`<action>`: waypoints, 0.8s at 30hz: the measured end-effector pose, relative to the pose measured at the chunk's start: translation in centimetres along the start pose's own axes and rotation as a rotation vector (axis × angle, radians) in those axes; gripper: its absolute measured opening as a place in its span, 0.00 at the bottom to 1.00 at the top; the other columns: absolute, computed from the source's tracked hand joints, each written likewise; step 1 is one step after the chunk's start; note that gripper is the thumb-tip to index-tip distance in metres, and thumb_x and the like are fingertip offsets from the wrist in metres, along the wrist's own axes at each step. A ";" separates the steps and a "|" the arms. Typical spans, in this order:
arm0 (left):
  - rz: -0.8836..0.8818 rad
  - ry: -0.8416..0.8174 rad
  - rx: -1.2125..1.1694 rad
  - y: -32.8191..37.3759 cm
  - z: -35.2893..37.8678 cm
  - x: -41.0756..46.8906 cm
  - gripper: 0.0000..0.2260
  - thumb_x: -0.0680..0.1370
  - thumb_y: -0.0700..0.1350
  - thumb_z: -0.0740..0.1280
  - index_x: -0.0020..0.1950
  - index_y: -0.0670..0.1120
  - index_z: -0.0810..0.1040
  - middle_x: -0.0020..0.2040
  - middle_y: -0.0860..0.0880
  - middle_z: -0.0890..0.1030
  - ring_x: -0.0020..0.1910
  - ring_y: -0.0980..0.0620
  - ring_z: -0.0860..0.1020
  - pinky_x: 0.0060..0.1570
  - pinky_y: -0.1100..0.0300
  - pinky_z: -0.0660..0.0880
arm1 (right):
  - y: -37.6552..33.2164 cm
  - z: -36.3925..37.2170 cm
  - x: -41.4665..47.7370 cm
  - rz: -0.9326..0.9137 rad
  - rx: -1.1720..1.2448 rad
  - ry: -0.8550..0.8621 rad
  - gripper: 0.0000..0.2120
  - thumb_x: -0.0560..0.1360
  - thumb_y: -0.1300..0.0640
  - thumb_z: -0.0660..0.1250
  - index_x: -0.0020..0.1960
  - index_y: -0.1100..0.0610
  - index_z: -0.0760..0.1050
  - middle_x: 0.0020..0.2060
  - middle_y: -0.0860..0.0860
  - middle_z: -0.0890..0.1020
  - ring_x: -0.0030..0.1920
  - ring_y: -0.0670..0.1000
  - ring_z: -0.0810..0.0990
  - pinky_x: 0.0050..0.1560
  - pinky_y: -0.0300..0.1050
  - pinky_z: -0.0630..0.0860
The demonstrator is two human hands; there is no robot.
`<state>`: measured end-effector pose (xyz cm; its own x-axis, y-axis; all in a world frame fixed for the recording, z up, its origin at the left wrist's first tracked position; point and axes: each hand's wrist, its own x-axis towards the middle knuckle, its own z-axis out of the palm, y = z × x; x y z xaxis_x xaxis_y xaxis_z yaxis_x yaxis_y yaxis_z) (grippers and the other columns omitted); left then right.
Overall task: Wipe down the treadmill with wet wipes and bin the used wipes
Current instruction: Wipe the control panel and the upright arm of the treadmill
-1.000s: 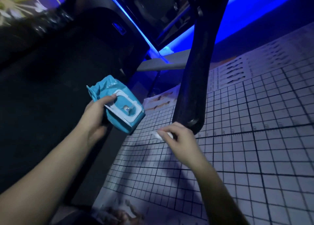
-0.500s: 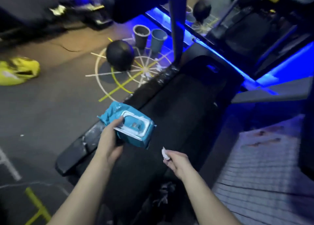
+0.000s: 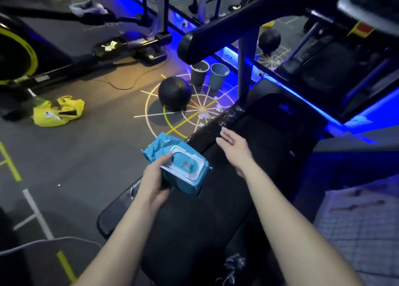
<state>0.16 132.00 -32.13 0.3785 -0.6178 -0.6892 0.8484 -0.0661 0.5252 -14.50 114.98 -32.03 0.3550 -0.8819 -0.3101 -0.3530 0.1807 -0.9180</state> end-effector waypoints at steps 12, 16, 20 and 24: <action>-0.016 -0.287 0.138 -2.2 5.1 -0.5 0.22 0.77 0.42 0.72 0.71 0.39 0.79 0.67 0.35 0.82 0.63 0.36 0.82 0.68 0.43 0.76 | -2.5 -2.8 -10.2 -0.460 -0.509 -0.065 0.08 0.74 0.50 0.76 0.53 0.46 0.85 0.59 0.41 0.79 0.62 0.42 0.77 0.65 0.36 0.70; 0.068 -0.365 0.214 -2.9 6.5 -1.4 0.18 0.79 0.39 0.71 0.70 0.41 0.79 0.62 0.38 0.85 0.55 0.41 0.84 0.55 0.48 0.81 | -2.8 -5.0 -12.3 -0.541 -0.735 0.071 0.16 0.75 0.38 0.67 0.37 0.48 0.80 0.50 0.39 0.78 0.52 0.40 0.75 0.54 0.41 0.74; 0.074 -0.401 0.247 -3.8 7.5 -2.8 0.17 0.79 0.38 0.71 0.68 0.39 0.79 0.58 0.38 0.85 0.53 0.40 0.83 0.58 0.43 0.80 | -3.4 -6.0 -14.6 -0.496 -0.885 0.089 0.11 0.76 0.40 0.66 0.41 0.47 0.76 0.38 0.41 0.75 0.42 0.42 0.73 0.47 0.47 0.75; 0.052 -0.403 0.260 -5.7 8.4 -4.8 0.16 0.79 0.37 0.71 0.68 0.39 0.79 0.61 0.36 0.84 0.52 0.40 0.84 0.56 0.43 0.82 | -3.4 -6.9 -16.5 -0.356 -1.097 0.113 0.08 0.79 0.45 0.65 0.54 0.44 0.80 0.46 0.45 0.77 0.53 0.47 0.76 0.52 0.47 0.75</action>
<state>-9.64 128.75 -27.65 0.2006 -0.8765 -0.4376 0.6922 -0.1893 0.6965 -25.14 125.93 -22.03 0.5253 -0.8509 -0.0027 -0.8296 -0.5113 -0.2244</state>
